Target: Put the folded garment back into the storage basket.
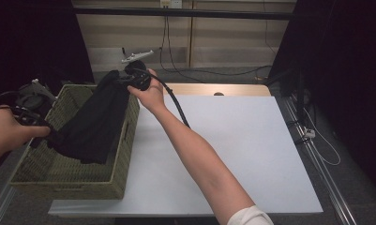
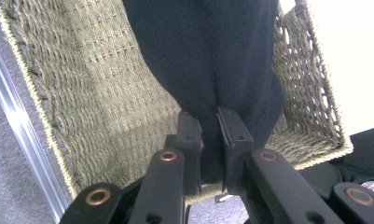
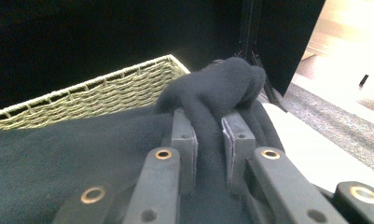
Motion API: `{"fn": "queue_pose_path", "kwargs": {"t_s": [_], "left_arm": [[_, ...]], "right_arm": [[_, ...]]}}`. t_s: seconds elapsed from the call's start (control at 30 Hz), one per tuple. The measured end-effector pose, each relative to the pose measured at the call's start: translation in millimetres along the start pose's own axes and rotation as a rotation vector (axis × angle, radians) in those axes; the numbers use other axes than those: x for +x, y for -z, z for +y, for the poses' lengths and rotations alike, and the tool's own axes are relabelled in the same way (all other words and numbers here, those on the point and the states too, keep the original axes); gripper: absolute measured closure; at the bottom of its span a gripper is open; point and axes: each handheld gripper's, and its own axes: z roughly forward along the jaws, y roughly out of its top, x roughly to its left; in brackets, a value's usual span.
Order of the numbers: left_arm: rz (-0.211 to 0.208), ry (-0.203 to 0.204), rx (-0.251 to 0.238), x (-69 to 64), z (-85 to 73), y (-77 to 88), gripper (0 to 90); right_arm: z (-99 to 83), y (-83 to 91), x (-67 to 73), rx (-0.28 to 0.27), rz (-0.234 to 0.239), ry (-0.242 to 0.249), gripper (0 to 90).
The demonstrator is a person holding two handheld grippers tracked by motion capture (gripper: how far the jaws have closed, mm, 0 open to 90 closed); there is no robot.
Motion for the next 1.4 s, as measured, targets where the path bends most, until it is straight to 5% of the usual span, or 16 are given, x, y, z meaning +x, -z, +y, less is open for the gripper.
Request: {"fn": "queue_pose_path", "kwargs": {"t_s": [0.23,0.3,0.37,0.43,0.5,0.67,1.4], "left_arm": [[-0.007,0.019,-0.008,4.5,-0.7,-12.5,79.4],[0.016,0.027,-0.04,9.1,-0.7,-17.0,63.0],[0.01,0.021,-0.076,12.7,0.6,-21.8,42.9],[0.015,-0.015,-0.088,13.6,3.2,-24.0,37.6],[0.014,-0.006,-0.097,11.4,6.1,-25.5,30.2],[0.014,-0.016,-0.111,5.4,13.2,-29.9,25.7],[-0.017,-0.065,-0.136,-8.4,31.2,-43.7,15.4]], "right_arm": [[-1.5,-16.3,-0.7,0.024,0.014,0.003,72.6],[-5.3,-25.3,0.0,0.04,-0.005,0.02,48.8],[-6.7,-24.7,0.4,0.03,-0.007,0.0,44.6],[-7.4,-22.4,0.4,0.017,-0.006,-0.004,40.3],[-6.5,-18.6,1.0,0.053,0.0,0.013,35.3],[-9.3,-1.6,-1.8,0.021,0.033,-0.037,31.4],[-45.3,74.3,-7.9,0.012,0.036,-0.025,20.8]]}}
